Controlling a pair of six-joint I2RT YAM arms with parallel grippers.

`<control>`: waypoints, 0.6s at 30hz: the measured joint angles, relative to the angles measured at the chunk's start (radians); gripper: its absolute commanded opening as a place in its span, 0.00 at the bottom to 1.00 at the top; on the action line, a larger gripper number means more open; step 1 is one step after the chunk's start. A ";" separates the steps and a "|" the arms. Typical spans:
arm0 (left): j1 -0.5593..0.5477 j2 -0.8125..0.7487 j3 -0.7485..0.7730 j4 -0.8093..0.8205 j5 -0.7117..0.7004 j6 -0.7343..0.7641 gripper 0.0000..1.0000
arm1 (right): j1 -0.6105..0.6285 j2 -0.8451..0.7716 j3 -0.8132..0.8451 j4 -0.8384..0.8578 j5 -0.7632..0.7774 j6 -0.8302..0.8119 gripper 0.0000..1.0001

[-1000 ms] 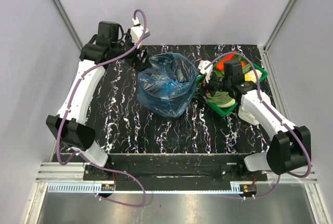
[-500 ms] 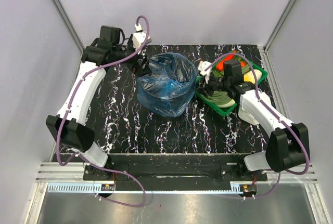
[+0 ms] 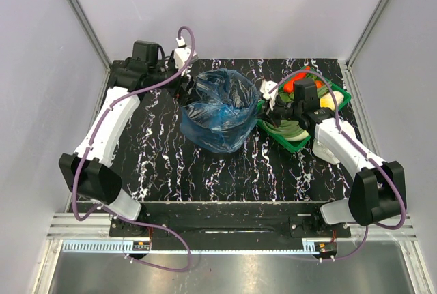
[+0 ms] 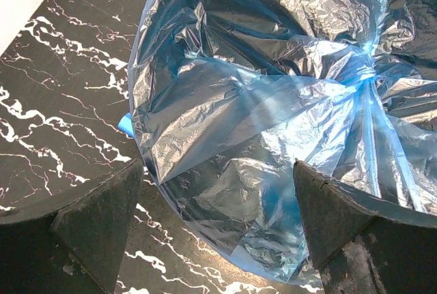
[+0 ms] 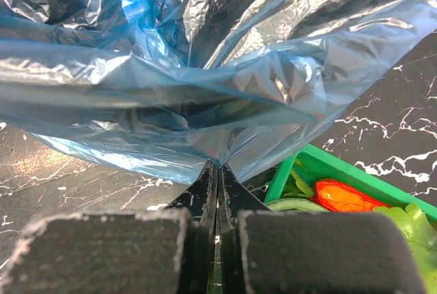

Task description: Put the trash bags into the trash bin

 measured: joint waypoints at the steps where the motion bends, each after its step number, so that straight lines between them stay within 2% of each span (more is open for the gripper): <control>1: 0.000 -0.006 -0.009 0.014 -0.001 -0.014 0.96 | 0.000 0.000 -0.002 0.000 0.001 0.000 0.00; 10: 0.004 -0.044 -0.061 0.176 -0.040 -0.179 0.96 | 0.000 0.038 -0.024 -0.002 0.045 0.002 0.00; 18: 0.008 -0.067 -0.243 0.319 -0.123 -0.273 0.96 | -0.001 0.087 -0.038 -0.003 0.080 0.011 0.00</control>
